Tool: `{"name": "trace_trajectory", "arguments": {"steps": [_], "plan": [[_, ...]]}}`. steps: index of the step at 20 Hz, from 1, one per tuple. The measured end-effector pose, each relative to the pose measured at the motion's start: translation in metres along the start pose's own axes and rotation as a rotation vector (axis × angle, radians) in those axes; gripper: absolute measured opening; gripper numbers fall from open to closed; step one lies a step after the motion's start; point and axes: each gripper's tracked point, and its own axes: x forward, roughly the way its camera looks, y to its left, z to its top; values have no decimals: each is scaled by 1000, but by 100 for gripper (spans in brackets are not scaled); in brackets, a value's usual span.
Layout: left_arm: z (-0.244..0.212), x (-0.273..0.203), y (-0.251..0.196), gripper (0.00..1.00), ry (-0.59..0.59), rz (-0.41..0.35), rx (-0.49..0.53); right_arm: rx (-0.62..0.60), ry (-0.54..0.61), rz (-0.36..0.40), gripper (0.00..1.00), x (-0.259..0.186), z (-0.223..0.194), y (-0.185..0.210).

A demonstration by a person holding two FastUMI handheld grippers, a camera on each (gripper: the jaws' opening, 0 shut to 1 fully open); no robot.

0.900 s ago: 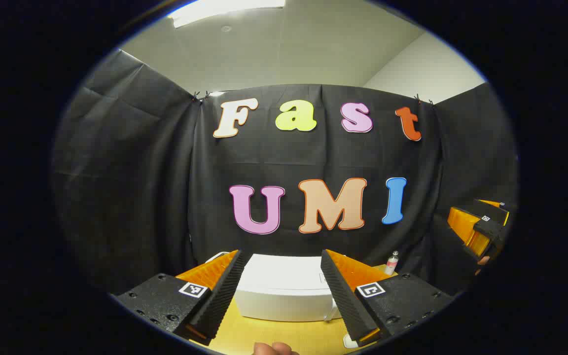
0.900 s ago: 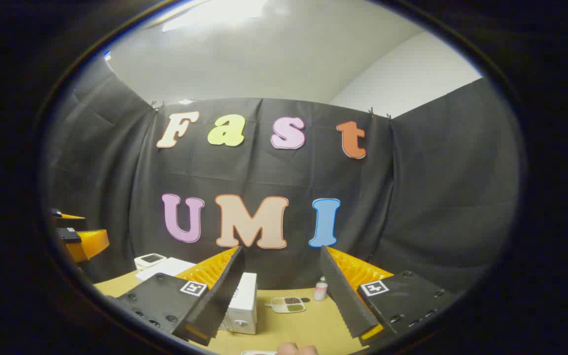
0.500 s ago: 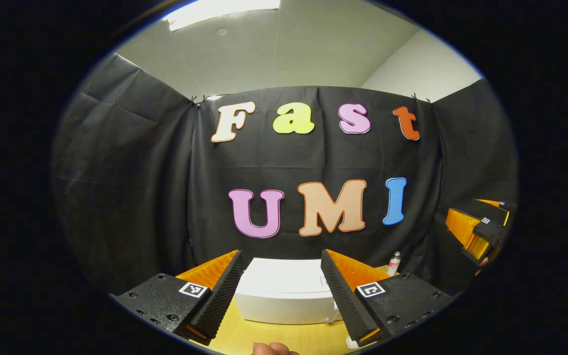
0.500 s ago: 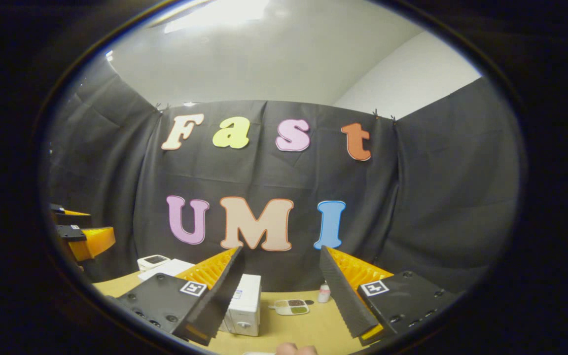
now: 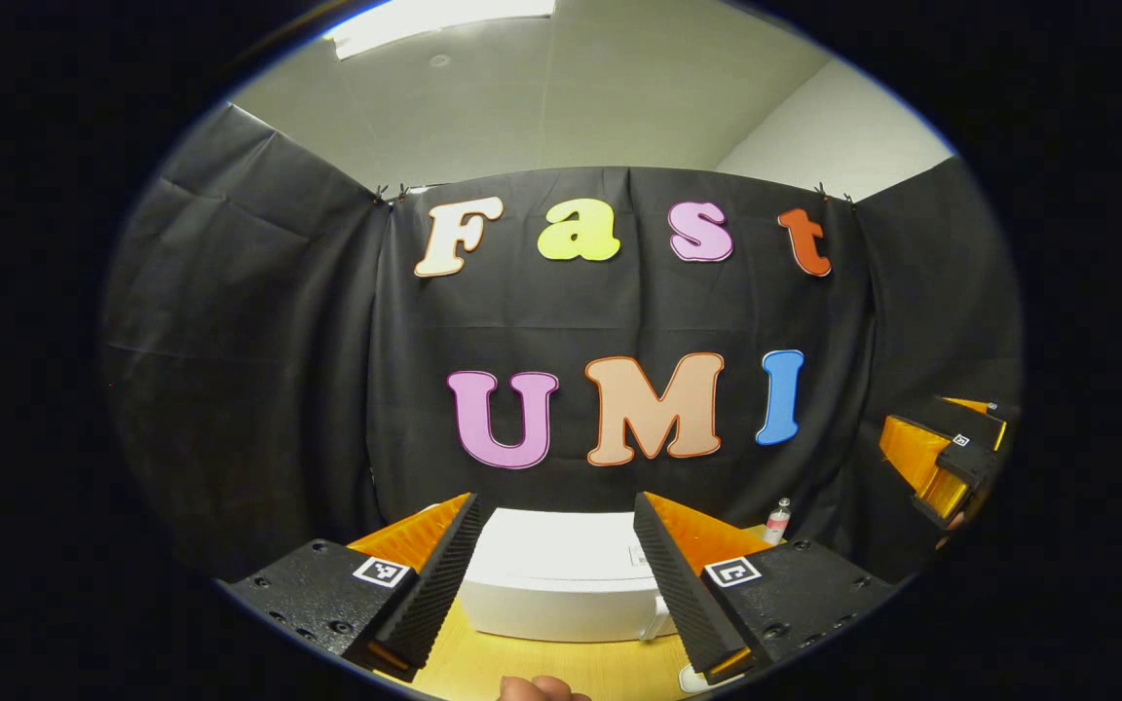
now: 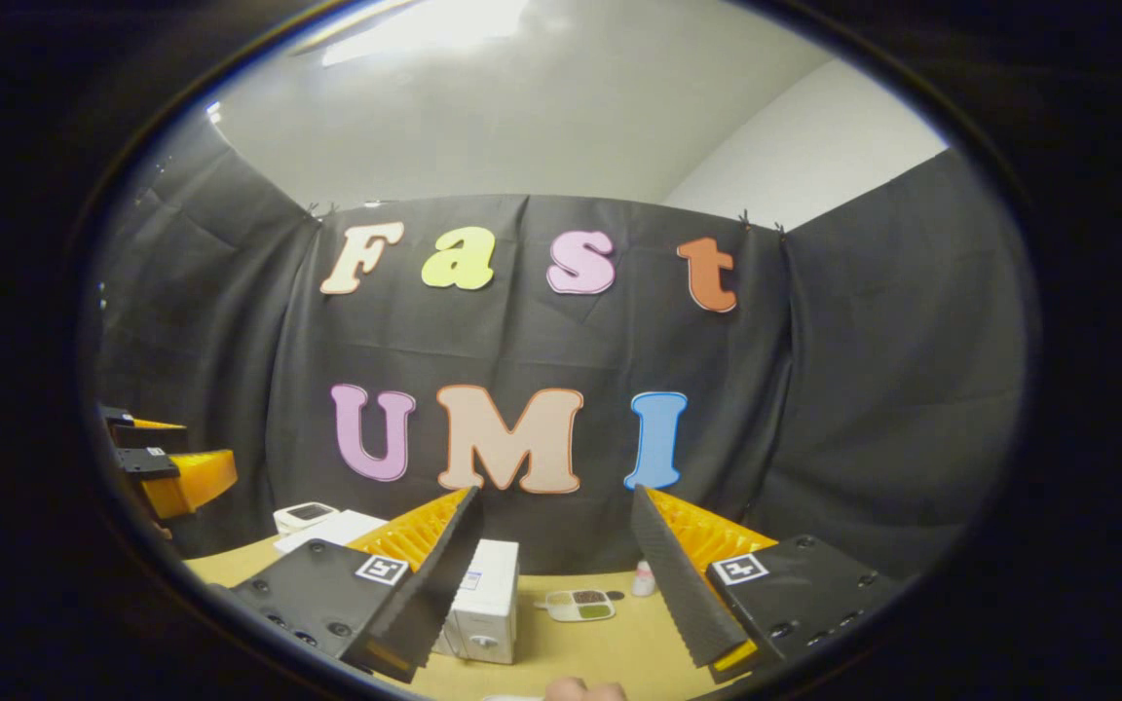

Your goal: Open the microwave oven with the left hand, put the food in, and close the microwave oven.

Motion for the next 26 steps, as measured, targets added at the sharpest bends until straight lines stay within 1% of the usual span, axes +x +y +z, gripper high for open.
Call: {"name": "trace_trajectory", "arguments": {"steps": [1,2,4,5,6,7,8,9,10,12,13,14,15,16,17,18,19,20,21,22,23,26], "plan": [[1,1,-1,91,0,-1,0,-4,0,-1,96,2,-1,0],[-1,2,-3,94,2,-4,2,-8,0,-2,97,1,-1,-1],[-2,2,-5,94,4,-9,9,-5,2,-4,97,3,-2,-2],[-2,3,-5,91,5,-10,12,1,5,-3,97,3,-4,-1],[-4,4,-7,91,8,-15,12,4,7,-3,97,3,-3,-1],[-4,4,-10,94,3,-25,2,4,4,-5,97,3,-2,-2],[-5,5,-12,94,5,-29,-4,3,1,-5,96,4,-1,-2],[-7,7,-13,91,10,-31,-3,5,0,-2,96,4,-1,-2],[-12,9,-14,94,15,-30,0,9,0,4,97,4,0,-1],[-18,13,-17,94,14,-30,-3,7,-2,6,97,4,0,-4],[-23,16,-21,95,11,-41,-7,7,-4,6,96,3,1,-5],[-28,19,-24,94,-4,-50,-8,12,-5,10,96,2,3,-6],[-36,23,-26,92,-11,-53,-4,20,-9,16,96,1,2,-6],[-48,29,-28,94,-11,-55,6,27,-13,23,97,2,3,-5],[-63,33,-33,91,0,-57,12,28,-13,28,96,2,3,-6],[-78,36,-39,91,13,-68,6,28,-16,30,96,2,4,-9],[-93,39,-49,94,20,-89,-15,30,-21,33,97,1,5,-12],[-111,43,-59,92,36,-107,-37,33,-25,35,97,0,6,-14],[-129,46,-67,95,55,-119,-48,35,-29,38,96,0,8,-17],[-152,50,-75,92,91,-125,-55,34,-33,41,96,1,11,-21],[-174,55,-81,95,119,-125,-44,30,-40,44,97,1,12,-26],[-241,67,-99,95,214,-116,7,9,-75,46,96,1,21,-44]]}}
